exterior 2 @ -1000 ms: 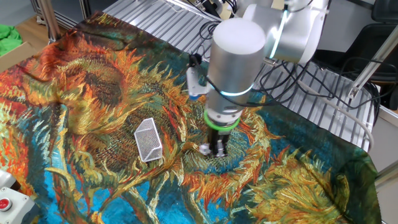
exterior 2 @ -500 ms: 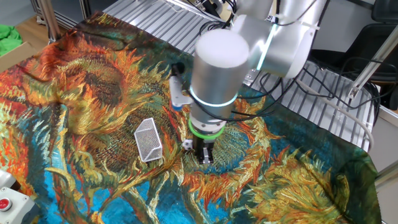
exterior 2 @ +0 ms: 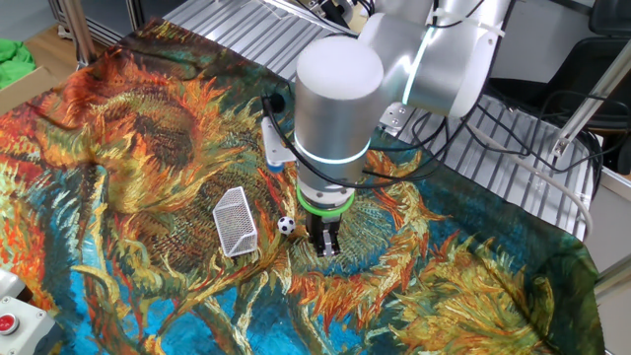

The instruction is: Push the soccer ball into the goal

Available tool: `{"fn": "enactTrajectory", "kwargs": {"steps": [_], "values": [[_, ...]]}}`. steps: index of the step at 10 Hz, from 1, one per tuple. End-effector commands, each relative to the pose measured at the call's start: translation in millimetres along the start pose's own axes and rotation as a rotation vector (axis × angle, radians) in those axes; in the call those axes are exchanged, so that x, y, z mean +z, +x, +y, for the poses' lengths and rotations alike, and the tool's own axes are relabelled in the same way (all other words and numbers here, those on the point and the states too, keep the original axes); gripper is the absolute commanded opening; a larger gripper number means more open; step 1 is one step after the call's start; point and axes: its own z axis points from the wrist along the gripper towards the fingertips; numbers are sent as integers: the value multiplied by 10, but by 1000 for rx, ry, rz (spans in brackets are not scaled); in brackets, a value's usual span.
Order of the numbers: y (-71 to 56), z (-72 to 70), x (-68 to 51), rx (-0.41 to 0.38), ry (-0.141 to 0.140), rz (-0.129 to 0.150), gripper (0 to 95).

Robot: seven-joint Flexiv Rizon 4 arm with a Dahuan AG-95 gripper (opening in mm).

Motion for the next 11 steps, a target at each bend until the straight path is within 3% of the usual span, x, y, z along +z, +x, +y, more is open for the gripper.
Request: {"fn": "enactTrajectory", "kwargs": {"steps": [1, 6, 11], "values": [[63, -28, -45, -35, 29, 8, 0], [78, -40, -99, -51, 25, 8, 0], [-23, -26, -120, -35, 14, 2, 0]]}}
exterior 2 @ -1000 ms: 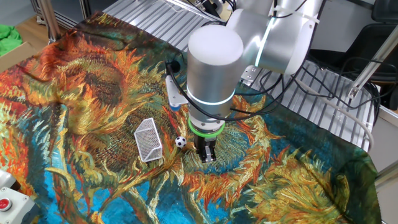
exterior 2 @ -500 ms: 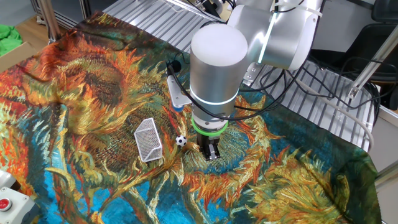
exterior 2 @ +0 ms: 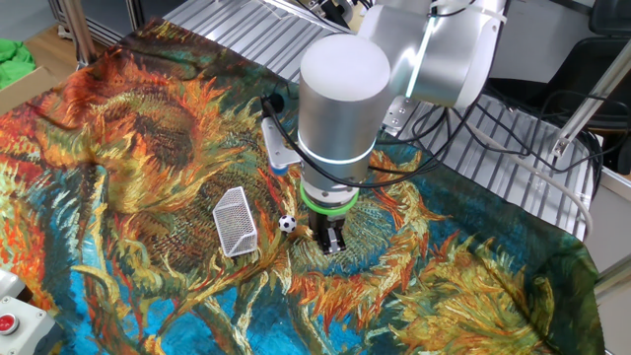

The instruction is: Push the soccer ball into the goal

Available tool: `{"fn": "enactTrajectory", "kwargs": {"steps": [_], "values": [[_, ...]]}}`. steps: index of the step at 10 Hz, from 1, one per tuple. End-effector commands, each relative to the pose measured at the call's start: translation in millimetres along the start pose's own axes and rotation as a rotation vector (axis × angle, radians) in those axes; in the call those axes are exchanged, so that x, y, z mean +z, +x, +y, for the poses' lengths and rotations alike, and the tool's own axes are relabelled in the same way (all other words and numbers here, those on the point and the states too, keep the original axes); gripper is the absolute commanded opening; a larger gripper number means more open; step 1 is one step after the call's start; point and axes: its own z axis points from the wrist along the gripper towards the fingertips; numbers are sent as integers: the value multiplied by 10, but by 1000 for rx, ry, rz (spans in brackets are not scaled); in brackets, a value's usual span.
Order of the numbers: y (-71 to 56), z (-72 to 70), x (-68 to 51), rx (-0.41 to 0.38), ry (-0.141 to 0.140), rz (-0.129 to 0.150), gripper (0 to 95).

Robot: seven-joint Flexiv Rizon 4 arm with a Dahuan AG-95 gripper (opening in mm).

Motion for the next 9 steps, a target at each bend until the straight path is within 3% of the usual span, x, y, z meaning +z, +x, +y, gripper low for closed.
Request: {"fn": "enactTrajectory", "kwargs": {"steps": [1, 9], "values": [[-17, -6, -8, 7, -7, -5, 0], [19, -4, -26, 40, -42, 28, 0]]}}
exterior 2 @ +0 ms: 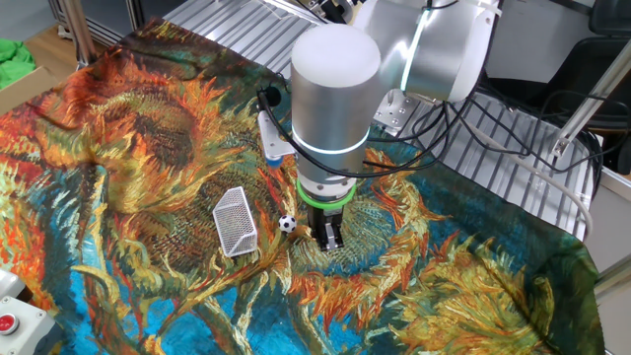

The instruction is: Push the soccer ball into the goal

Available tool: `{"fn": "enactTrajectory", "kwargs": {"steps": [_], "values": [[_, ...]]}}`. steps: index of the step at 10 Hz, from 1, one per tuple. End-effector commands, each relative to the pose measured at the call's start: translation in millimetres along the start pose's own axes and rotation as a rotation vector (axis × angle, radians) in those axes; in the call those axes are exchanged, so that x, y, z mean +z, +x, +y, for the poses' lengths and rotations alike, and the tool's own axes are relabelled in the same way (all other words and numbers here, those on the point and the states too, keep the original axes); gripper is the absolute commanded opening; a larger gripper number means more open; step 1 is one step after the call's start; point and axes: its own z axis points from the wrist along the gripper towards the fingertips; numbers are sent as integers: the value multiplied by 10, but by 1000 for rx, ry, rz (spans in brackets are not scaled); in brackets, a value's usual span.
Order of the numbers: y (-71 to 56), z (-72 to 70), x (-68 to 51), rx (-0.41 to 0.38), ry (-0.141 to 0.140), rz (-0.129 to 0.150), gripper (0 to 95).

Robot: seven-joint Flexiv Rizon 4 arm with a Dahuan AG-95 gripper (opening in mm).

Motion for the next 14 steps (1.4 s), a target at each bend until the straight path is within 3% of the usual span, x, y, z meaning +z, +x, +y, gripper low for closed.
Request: {"fn": "enactTrajectory", "kwargs": {"steps": [1, 2, 5, 8, 9, 11, 14], "values": [[1, -6, -7, -7, -4, 16, 0], [1, -6, -7, -64, -34, 39, 0], [1, -6, -7, -43, -7, 6, 0], [1, -6, -7, -56, -8, 4, 0], [1, -6, -7, -44, -6, -5, 0], [0, -11, -22, -39, 26, -42, 0], [-4, -21, -56, -62, 35, -50, 0]]}}
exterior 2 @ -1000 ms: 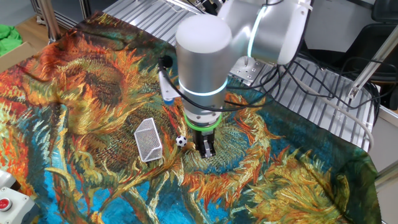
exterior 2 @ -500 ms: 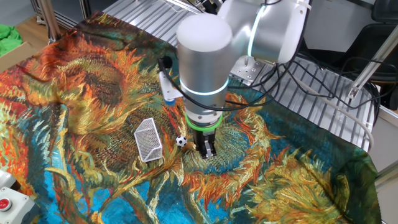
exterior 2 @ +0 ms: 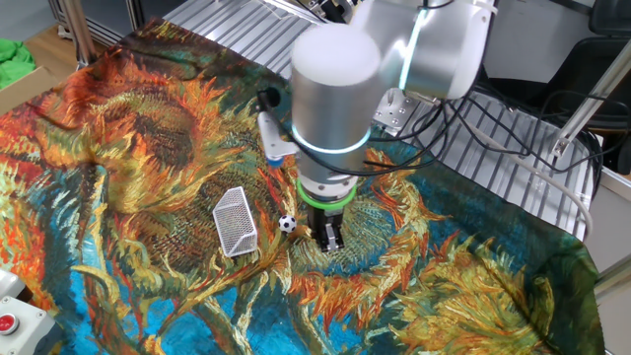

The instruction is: Push the soccer ball into the goal

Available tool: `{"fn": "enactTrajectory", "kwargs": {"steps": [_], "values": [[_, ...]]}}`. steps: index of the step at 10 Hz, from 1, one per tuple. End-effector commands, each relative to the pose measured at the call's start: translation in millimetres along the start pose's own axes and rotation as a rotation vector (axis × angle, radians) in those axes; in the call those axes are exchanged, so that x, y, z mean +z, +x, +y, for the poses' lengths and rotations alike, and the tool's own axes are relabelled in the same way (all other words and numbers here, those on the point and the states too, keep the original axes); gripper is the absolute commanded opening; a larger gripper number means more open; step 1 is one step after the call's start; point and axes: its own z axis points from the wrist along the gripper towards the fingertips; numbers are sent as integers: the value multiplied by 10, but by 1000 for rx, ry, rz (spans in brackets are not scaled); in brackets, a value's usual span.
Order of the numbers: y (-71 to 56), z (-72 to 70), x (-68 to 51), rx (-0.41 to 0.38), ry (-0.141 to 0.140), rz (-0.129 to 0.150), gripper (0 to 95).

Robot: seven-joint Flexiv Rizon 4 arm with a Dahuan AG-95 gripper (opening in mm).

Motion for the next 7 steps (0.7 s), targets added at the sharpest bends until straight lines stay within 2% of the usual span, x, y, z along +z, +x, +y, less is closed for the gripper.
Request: {"fn": "enactTrajectory", "kwargs": {"steps": [1, 7], "values": [[-14, -1, -7, -32, 3, -4, 0], [-160, 107, 96, -26, 5, -26, 0]]}}
